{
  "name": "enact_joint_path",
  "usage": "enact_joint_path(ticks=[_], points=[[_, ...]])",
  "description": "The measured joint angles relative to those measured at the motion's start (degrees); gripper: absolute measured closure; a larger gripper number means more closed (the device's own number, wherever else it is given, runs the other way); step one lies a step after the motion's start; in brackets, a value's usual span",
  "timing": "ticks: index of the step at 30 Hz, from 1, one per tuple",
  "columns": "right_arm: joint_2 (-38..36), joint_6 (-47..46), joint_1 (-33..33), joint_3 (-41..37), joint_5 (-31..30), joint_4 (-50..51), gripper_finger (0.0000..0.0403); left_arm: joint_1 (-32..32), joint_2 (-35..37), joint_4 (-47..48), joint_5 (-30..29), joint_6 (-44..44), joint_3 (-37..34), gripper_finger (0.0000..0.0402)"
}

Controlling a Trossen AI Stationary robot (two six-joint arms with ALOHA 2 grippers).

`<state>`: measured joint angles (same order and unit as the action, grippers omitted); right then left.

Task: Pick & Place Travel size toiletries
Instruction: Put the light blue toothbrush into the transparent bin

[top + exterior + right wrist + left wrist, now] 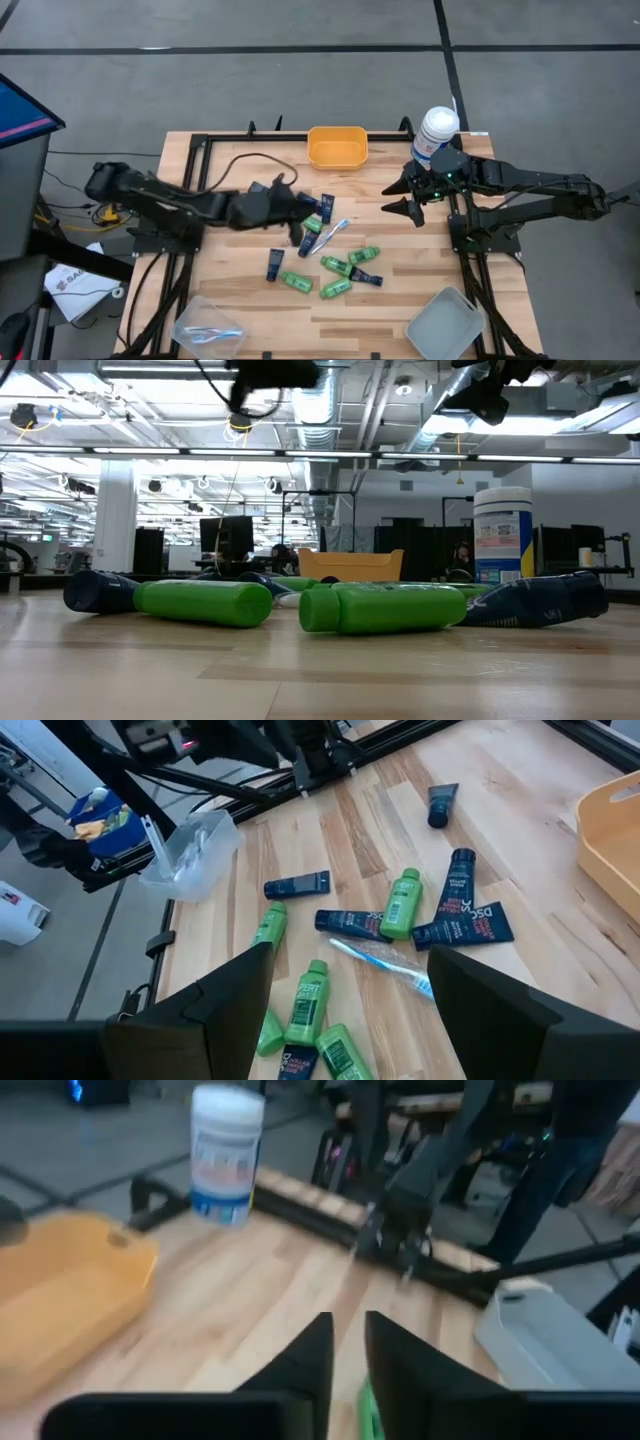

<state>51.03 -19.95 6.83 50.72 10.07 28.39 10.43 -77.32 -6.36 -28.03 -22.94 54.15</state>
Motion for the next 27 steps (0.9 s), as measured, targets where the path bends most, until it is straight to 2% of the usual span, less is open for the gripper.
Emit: enact_joint_path(ticks=[4,10,13,27], points=[[0.0,0.0,0.0,0.0,0.0,0.3,0.0145,-2.4,-4.4,-5.3,1.6,4.2,0.0,0.0293],[0.0,0.0,0.0,0.0,0.0,0.4,0.0145,-2.1,-10.5,-6.1,5.1,4.8,0.1,0.0211],[0.0,0.0,0.0,0.0,0.0,0.5,0.0145,-1.8,-14.2,-6.3,5.4,4.3,0.7,0.0185],[0.0,-0.2,0.0,0.0,0.0,2.3,0.0145,-1.8,-30.6,-5.3,-0.3,6.2,8.5,0.0187]])
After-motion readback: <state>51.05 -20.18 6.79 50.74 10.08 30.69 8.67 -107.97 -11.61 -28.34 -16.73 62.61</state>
